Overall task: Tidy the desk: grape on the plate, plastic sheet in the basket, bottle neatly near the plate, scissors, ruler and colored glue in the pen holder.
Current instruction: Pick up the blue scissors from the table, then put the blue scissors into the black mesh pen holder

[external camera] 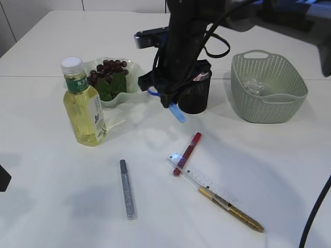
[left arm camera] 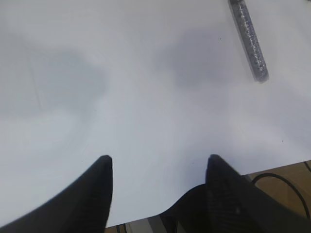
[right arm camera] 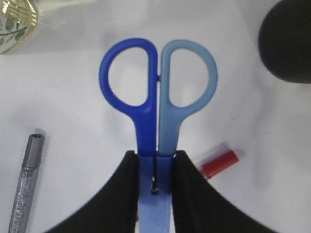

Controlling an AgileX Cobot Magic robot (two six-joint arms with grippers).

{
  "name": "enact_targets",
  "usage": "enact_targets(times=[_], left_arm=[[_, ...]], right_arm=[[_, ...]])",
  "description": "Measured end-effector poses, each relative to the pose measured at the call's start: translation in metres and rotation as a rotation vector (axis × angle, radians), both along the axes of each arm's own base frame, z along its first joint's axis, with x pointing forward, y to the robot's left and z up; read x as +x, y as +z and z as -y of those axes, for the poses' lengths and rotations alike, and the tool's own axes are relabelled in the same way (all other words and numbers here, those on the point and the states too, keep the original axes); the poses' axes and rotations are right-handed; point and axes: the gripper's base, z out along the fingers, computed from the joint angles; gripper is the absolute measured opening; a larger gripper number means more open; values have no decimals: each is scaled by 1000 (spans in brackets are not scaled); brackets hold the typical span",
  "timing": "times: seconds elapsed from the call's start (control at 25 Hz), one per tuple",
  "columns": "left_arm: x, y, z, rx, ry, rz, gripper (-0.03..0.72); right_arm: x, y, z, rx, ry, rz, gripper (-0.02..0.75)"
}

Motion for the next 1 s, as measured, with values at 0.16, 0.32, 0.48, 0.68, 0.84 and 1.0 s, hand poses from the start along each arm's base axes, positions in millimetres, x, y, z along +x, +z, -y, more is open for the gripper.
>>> enact_targets(times=[0.16, 0.32, 0.48, 0.68, 0.84, 1.0], left_arm=[[0, 0, 0, 0, 0, 2, 443], [0, 0, 0, 0, 0, 2, 443], [0, 0, 0, 0, 0, 2, 443], [0, 0, 0, 0, 0, 2, 443], [0, 0, 0, -2, 1, 2, 443], [0, 0, 0, -3, 2, 1, 443]], right_arm=[[6, 26, 32, 35, -69, 31, 159], [9, 61, 69, 109, -132, 77, 159], [10, 87, 103, 196, -170, 108, 159], [15, 95, 131, 292, -160, 114, 159], [21, 94, 139, 409, -104, 114, 159], [39, 77, 142, 494, -53, 165, 159]])
